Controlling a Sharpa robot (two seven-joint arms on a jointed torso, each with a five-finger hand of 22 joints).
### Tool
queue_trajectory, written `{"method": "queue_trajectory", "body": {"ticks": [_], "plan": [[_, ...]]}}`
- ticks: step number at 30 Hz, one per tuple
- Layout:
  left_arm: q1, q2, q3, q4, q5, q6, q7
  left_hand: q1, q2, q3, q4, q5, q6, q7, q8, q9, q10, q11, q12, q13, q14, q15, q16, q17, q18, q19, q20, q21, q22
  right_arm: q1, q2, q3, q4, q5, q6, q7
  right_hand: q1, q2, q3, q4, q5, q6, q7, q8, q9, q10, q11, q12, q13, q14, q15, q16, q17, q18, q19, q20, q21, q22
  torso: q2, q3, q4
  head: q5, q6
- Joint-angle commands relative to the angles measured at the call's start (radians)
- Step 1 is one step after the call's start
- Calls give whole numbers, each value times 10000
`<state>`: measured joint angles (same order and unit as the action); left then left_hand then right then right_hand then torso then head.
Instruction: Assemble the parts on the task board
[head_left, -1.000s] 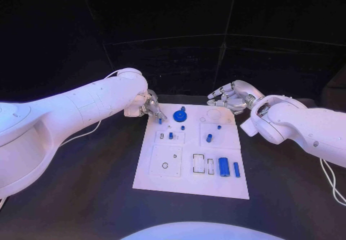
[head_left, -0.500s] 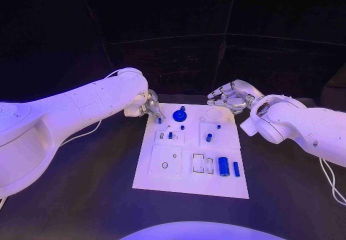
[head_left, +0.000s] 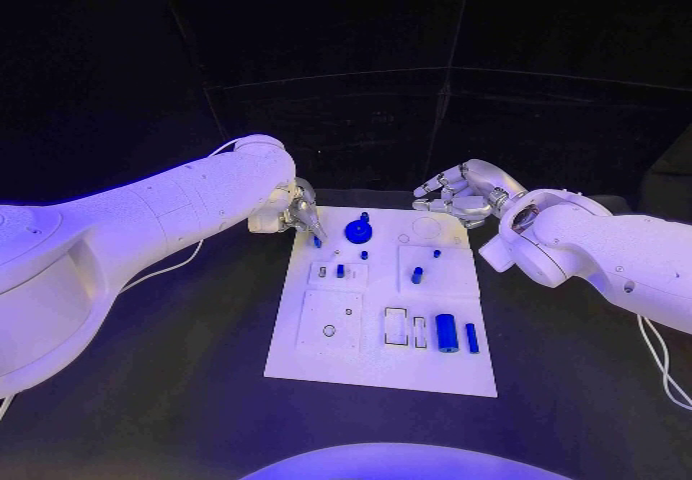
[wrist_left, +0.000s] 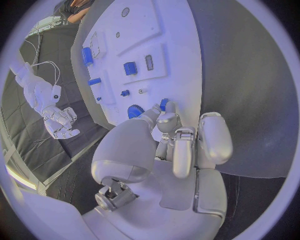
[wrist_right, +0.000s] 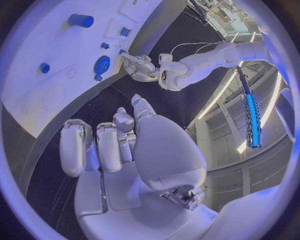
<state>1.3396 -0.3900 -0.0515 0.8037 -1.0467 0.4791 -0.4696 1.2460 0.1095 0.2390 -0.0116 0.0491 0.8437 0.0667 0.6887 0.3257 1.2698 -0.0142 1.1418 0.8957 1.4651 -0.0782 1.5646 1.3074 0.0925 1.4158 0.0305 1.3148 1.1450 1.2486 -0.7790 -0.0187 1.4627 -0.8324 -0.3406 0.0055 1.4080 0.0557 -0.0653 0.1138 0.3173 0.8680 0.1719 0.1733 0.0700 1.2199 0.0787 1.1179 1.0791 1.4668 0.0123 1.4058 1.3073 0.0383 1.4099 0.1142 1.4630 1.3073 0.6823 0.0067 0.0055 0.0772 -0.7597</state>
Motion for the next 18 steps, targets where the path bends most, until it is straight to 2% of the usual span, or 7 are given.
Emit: {"method": "queue_trajectory", "body": {"ticks": [1, 4, 5, 6, 8, 15, 18], "plan": [[-11, -28, -9, 18, -48, -5, 114, 164, 57, 982, -628, 53, -52, -1, -20, -10, -54, 9, -61, -48, 1057, 41, 61, 2634, -41, -14, 17, -73, -7, 21, 0, 6, 12, -16, 75, 89, 64, 67, -36, 8, 25, -65, -11, 62, -13, -79, 17, -32, -13, 498, -88, -32, 348, 165, -39, 1, -63, 305, -4, 2, 14, -7, 28], [-13, -127, -9, 110, 74, -349, 266, -113, -85, 1594, -811, 84, -34, 8, 62, 13, -24, 29, -69, -71, 1057, 68, 61, 2634, -42, -13, 52, -74, 4, 22, -5, 6, 9, -16, 75, 84, 64, 67, -36, 8, 25, -65, -11, 62, -13, -79, 17, -32, -13, 498, -88, -32, 348, 165, -39, 1, -63, 305, 0, 3, 19, -17, 18], [-13, -176, -9, 162, 108, -470, 312, -455, -224, 2266, -943, 152, 10, 4, 176, 51, 26, 47, -69, -85, 1057, 88, 61, 2634, -36, -14, 66, -82, 6, 22, -3, 6, 6, -16, 75, 82, 64, 67, -36, 8, 25, -65, -11, 62, -13, -79, 17, -32, -13, 498, -88, -32, 348, 165, -39, 1, -63, 305, 3, 4, 12, -9, 19], [-11, -249, -9, 246, 142, -619, 368, -592, -384, 2486, -1029, 216, -1, 8, 216, 66, 55, 38, -52, -70, 1057, 91, 61, 2634, -30, -10, 57, -78, 18, 22, -2, 6, 4, -16, 75, 80, 64, 67, -36, 8, 25, -65, -11, 62, -13, -79, 17, -32, -13, 498, -88, -32, 348, 165, -39, 1, -63, 305, 3, 6, 2, 5, 21], [-2, -390, -9, 431, 226, -877, 452, -793, -526, 2877, -1121, 242, 14, 1, 292, 93, 111, 29, -23, -42, 1057, 72, 61, 2634, -38, 0, 63, -67, 44, 22, -10, 6, 8, -16, 74, 75, 64, 67, -36, 8, 25, -65, -11, 62, -13, -79, 17, -32, -13, 498, -88, -32, 348, 165, -39, 1, -63, 305, 0, 9, 14, 6, 22], [20, -947, -10, 1310, 639, -1581, 730, -995, -694, 3349, -1235, 266, 33, -21, 403, 136, 181, 16, 4, -19, 1057, 53, 61, 2634, -52, 24, 57, -41, 100, 23, -58, 6, 18, -16, 64, 67, 75, 76, -39, 12, 50, -65, -11, 71, -13, -64, 16, -12, 2, 497, -88, -44, 337, 165, -39, 0, -67, 302, -24, 3, 97, -13, 17], [20, -1266, -13, 1835, 724, -1875, 829, -1025, -737, 3424, -1256, 265, 43, -28, 430, 146, 204, 11, 20, 0, 1057, 51, 61, 2634, -57, 34, 55, -26, 126, 23, -78, 6, 23, -16, 63, 64, 79, 74, -40, 9, 51, -65, -11, 72, -13, -62, 16, -9, 4, 497, -89, -44, 337, 166, -43, 0, -70, 296, -10, 1, 67, 28, 27]]}}
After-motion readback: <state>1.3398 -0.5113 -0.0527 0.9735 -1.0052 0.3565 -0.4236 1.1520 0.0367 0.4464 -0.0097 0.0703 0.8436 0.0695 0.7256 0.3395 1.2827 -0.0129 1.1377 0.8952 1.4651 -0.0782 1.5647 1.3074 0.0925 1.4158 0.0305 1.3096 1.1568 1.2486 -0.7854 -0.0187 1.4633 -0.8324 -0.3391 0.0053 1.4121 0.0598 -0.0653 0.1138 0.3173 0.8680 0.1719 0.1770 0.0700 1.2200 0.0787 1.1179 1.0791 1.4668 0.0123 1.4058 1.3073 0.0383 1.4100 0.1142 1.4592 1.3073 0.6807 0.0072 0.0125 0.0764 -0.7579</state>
